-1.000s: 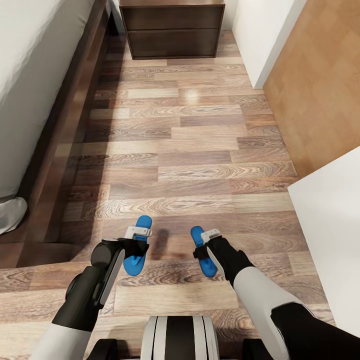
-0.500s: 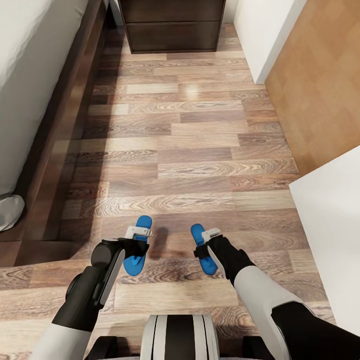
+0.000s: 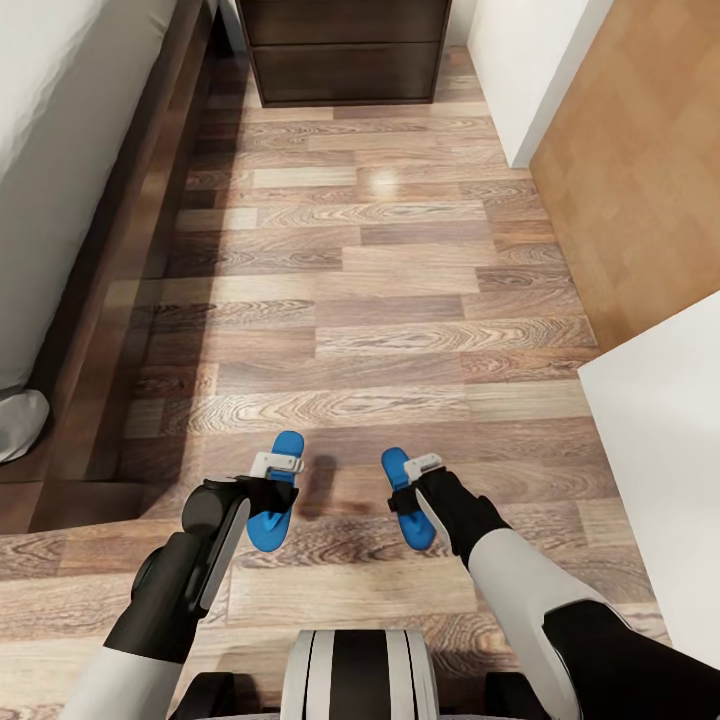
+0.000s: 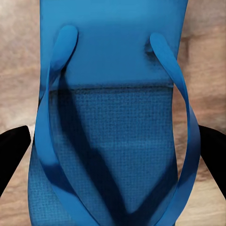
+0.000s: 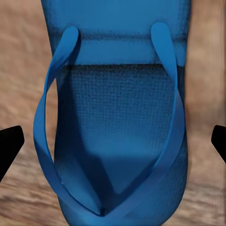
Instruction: In the bedroom, move the book from the bed onto either nightstand, and place the two sandals side by side next to the bed.
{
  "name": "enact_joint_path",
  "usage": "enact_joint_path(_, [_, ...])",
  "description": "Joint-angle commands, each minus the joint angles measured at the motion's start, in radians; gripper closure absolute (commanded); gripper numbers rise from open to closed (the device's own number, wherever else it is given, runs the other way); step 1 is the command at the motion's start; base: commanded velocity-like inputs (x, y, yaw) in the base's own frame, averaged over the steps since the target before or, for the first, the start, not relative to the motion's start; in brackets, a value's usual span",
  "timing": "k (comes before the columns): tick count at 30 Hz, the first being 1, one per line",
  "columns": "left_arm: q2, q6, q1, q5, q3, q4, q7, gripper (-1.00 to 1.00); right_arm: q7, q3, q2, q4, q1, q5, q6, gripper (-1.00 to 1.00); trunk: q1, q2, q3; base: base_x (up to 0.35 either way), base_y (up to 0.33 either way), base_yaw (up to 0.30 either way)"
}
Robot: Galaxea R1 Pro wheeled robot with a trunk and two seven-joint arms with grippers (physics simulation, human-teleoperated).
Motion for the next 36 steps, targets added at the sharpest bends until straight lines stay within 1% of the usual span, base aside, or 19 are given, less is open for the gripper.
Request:
enact_joint_path(1, [0.0, 0.004, 0.0, -0.001, 0.0, -0.001, 0.0, 1.0, 0.003, 0.003, 0.0, -0.002, 0.0, 0.009, 0.006, -1.0, 0.0, 0.0, -0.001, 0.0, 0.0, 0.0])
enact_joint_path(5, [0.0, 0.004, 0.0, -0.001, 0.0, -0.001, 0.0, 1.0, 0.003, 0.003, 0.0, -0.002, -0.001, 0.009, 0.006, -1.0, 0.0, 0.0, -0.001, 0.0, 0.0, 0.0])
enact_joint_path(10, [0.0, 0.004, 0.0, -0.001, 0.0, -0.001, 0.0, 1.0, 0.003, 0.003, 0.0, -0.002, -0.001, 0.009, 0.006, -1.0, 0.002, -0.001, -0.02, 0.0, 0.0, 0.0])
enact_joint_path(36, [0.0, 0.004, 0.0, -0.001, 0.0, -0.001, 0.0, 1.0, 0.003, 0.003, -0.001, 0.001, -0.001, 0.009, 0.006, -1.0, 0.002, -0.001, -0.02, 0.0, 0.0, 0.0])
